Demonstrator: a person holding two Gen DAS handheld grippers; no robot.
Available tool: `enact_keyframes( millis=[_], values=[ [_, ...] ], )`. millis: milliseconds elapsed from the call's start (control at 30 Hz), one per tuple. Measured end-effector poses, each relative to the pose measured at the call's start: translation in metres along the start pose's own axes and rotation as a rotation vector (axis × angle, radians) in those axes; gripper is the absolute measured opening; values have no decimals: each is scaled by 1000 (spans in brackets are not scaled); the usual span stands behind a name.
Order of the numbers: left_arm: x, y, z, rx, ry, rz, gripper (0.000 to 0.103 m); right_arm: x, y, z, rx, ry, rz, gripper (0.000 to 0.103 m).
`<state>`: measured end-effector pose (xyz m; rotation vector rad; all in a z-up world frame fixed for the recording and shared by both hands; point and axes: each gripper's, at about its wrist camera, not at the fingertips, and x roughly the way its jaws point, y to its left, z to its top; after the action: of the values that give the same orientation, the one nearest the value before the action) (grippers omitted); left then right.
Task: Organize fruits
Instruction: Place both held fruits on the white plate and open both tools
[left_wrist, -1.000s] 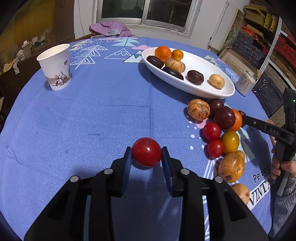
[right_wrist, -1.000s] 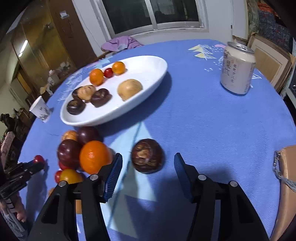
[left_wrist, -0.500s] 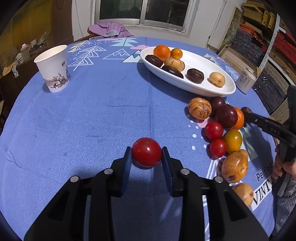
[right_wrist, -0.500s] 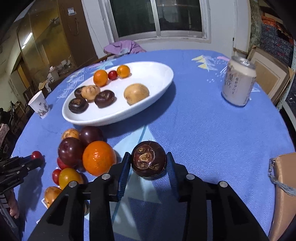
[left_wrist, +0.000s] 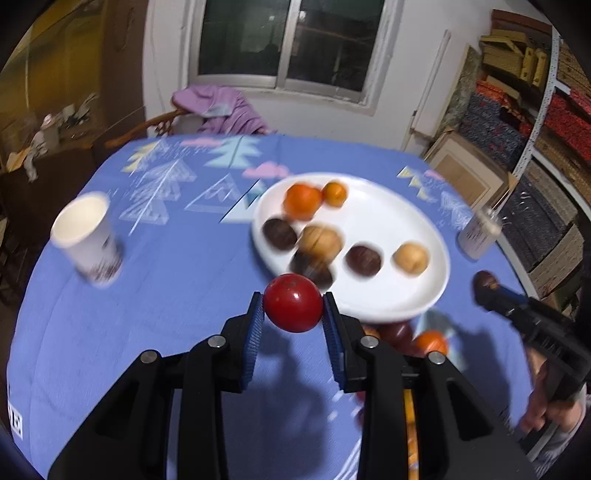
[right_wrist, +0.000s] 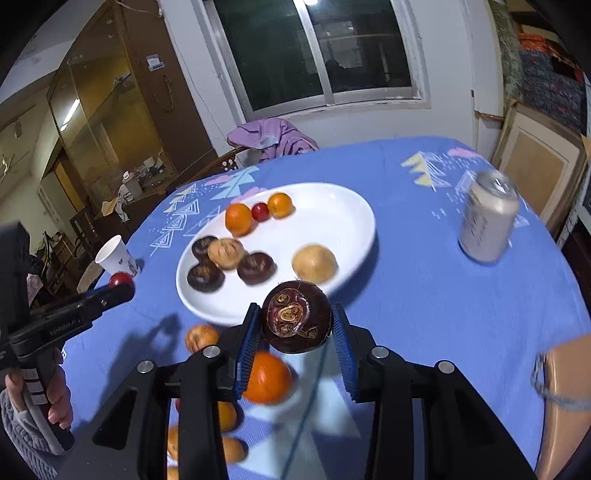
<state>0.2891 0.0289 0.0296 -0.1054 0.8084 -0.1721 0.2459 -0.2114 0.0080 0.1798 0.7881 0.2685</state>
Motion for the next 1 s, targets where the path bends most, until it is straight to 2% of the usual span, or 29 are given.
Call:
enact_keyframes(
  millis=[200,367,500,567,667,800,900,1000],
  values=[
    [55,-39,40,24,39,-9,31,44,8,38,8,18,0,40],
    [109,-58,62,46,90,-7,31,92,-9,64,24,60,-74,40],
    [149,-59,72,23,152,-2,31,124,-20,69,25,117,-99,40],
    [158,-58,73,28,147,4,31,133,-21,66,12,135,-105,40],
    [160,-59,75,35,145,13,33,136,-22,63,4,133,-102,41],
    [147,-53,73,6,133,-4,39,121,-22,66,19,110,-90,41],
    [120,-43,66,-5,115,-4,39,91,-19,64,20,67,-76,44],
    [83,-33,48,-12,93,-7,43,53,-14,51,15,26,-57,53]
  ],
)
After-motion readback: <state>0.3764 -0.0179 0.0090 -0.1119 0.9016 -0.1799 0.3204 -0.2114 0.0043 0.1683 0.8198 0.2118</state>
